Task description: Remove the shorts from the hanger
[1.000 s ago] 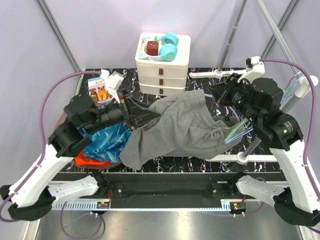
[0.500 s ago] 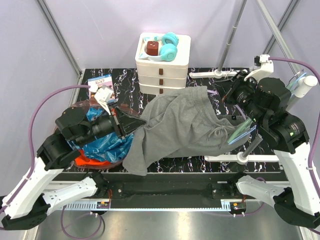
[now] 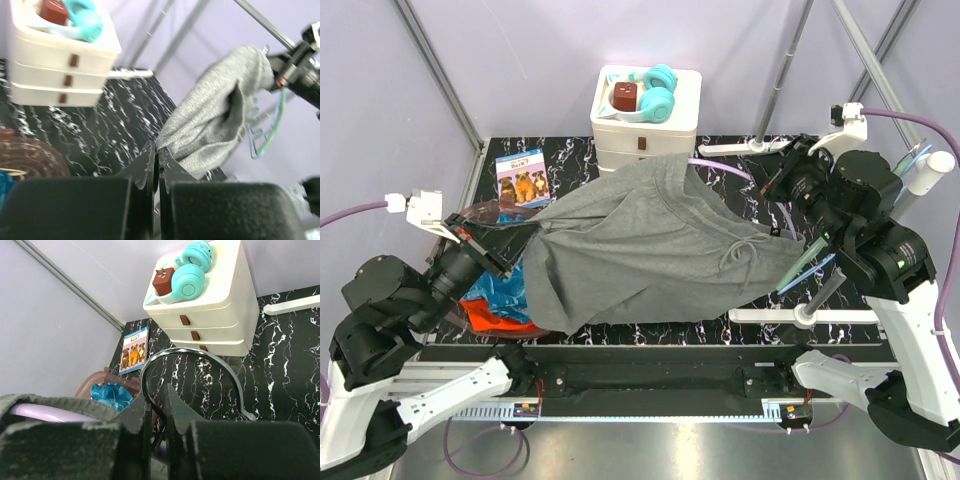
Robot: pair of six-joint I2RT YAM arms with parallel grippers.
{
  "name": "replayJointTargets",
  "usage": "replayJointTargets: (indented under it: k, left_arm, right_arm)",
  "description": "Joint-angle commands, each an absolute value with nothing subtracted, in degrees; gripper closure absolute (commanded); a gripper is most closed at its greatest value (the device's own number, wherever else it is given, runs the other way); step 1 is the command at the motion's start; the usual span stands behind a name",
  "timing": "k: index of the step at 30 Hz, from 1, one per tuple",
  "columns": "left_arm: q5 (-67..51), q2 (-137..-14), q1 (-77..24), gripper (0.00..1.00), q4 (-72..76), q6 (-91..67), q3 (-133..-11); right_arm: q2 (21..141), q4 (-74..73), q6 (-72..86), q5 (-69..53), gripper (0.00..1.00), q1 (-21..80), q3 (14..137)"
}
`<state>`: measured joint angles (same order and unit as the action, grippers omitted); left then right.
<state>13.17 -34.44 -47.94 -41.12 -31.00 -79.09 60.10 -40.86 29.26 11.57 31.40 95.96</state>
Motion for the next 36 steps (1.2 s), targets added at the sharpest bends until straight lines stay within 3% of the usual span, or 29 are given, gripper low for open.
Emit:
replayJointTargets:
  k: [1,6,10,13,17,21,25,29,36]
  left_arm:
    - [32.39,-29.80,-47.64,1.00,-42.01,-28.56,-79.56]
    - [41.99,-25.49,-47.72,1.00,-44.20,-28.13,-79.10]
    - [41.59,-26.63,-47.64,1.00,-49.21,-27.86,-81.30]
    - [30.27,-28.64,-47.72,1.00,-47.56,-25.85,-80.16]
    - [9.62,-37.86,-47.64,0.99,-47.37,-24.44,-82.61]
    - [-4.02,-50.78,-47.64,0.63,-47.11,-24.17,-91.91]
    - [-5.62,-57.82,-47.72,0.23,-46.50,-22.50,-107.00]
    - [-6.06,-66.15,-47.64,0.23,-47.11,-22.59,-116.53]
    - [-2.29,-74.44,-47.81,0.25,-50.88,-24.35,-121.37]
  right_arm:
    - [57.83,-36.48,28.74,23.90,1.00,30.59,97.39]
    - [56.34,-33.84,28.65,26.45,1.00,30.67,95.45]
    - [55.37,-31.56,28.83,26.81,1.00,30.59,93.61]
    - [55.63,-28.84,26.38,22.34,1.00,30.67,93.08]
    - [58.17,-25.23,19.63,4.99,1.00,30.59,93.77]
    - [58.62,-26.45,15.83,-2.02,1.00,30.67,94.22]
    - [58.97,-29.43,11.00,-2.99,1.00,30.67,94.22]
    - [59.33,-30.76,8.97,-3.51,1.00,30.67,95.01]
    - [61.17,-34.45,5.80,-5.01,1.00,30.59,97.47]
